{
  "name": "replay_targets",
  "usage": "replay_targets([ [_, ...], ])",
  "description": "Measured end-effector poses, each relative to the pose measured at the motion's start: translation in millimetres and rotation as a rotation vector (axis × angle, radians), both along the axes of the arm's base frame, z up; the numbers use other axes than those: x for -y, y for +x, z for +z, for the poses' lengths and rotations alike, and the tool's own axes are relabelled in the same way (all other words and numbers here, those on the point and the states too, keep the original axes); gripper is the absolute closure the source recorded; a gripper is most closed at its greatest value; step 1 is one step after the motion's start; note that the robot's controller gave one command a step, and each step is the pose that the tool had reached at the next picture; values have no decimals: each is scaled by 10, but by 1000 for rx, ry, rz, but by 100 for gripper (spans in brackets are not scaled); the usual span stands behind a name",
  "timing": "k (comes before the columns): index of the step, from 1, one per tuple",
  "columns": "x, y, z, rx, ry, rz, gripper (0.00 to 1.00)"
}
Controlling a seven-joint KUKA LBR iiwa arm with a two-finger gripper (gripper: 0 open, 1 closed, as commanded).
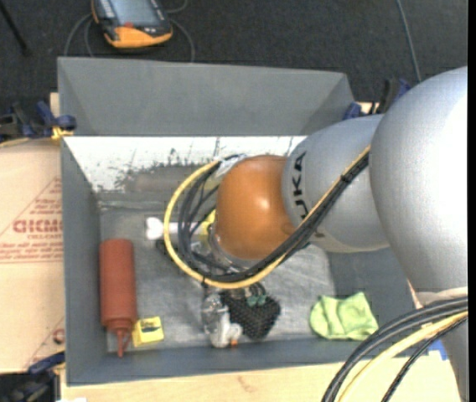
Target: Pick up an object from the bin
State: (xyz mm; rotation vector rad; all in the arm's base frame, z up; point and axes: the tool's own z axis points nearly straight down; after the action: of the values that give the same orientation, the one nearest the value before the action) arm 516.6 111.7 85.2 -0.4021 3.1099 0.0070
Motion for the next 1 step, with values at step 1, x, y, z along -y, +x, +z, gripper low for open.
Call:
replay_targets([
  [1, 352, -207, 224, -9, -7, 82, 0],
])
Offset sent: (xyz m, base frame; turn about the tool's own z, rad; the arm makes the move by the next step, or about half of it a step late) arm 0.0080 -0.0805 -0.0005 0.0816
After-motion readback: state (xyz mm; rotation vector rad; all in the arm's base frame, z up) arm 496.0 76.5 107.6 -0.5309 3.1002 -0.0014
